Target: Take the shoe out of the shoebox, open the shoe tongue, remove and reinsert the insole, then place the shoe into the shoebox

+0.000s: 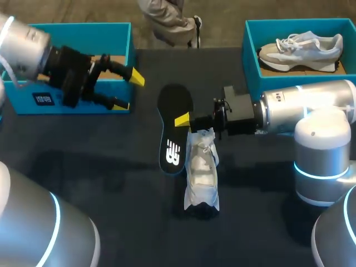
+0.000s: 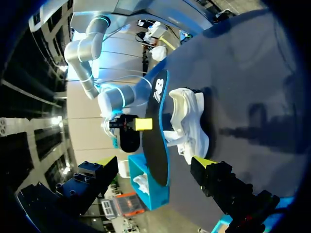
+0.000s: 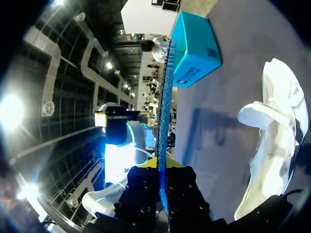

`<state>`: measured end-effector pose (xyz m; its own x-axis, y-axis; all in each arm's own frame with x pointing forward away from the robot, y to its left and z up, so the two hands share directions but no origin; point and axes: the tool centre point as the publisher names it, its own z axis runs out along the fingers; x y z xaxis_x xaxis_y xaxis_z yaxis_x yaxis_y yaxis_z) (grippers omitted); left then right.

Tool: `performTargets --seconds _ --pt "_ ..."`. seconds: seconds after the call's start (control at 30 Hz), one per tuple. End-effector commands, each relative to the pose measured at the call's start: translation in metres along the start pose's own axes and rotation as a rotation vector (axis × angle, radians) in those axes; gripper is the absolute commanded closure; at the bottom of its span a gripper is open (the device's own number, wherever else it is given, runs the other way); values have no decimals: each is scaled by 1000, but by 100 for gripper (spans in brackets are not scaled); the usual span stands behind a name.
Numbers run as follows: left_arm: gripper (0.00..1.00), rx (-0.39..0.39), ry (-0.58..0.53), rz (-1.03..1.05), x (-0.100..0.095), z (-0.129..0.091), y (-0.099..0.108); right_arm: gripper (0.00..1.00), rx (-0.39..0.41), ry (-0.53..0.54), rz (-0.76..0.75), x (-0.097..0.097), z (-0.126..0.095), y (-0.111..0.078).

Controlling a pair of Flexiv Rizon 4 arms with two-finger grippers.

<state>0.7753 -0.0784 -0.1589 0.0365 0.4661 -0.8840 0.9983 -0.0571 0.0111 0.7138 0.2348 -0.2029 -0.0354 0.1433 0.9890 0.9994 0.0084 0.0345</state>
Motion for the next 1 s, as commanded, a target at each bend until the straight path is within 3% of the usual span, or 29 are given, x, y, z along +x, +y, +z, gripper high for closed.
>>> performTargets --seconds 0.03,0.1,0.47,0.63,0.9,1.0 --pt "0 -11 -260 44 10 10 -6 100 -4 1 -1 -1 2 -1" --pt "0 -45 -202 104 8 12 -8 100 -4 1 -1 -1 2 -1" --pt "0 -45 -202 104 8 12 -8 100 -4 1 -1 -1 2 -1" --pt "0 -79 -286 13 16 28 -4 100 -12 5 -4 0 2 -1" --pt "0 -100 -360 -24 12 47 -9 100 -85 61 17 -4 7 -5" --pt "10 -110 -365 -31 10 53 -6 100 -101 72 19 -5 8 -6"
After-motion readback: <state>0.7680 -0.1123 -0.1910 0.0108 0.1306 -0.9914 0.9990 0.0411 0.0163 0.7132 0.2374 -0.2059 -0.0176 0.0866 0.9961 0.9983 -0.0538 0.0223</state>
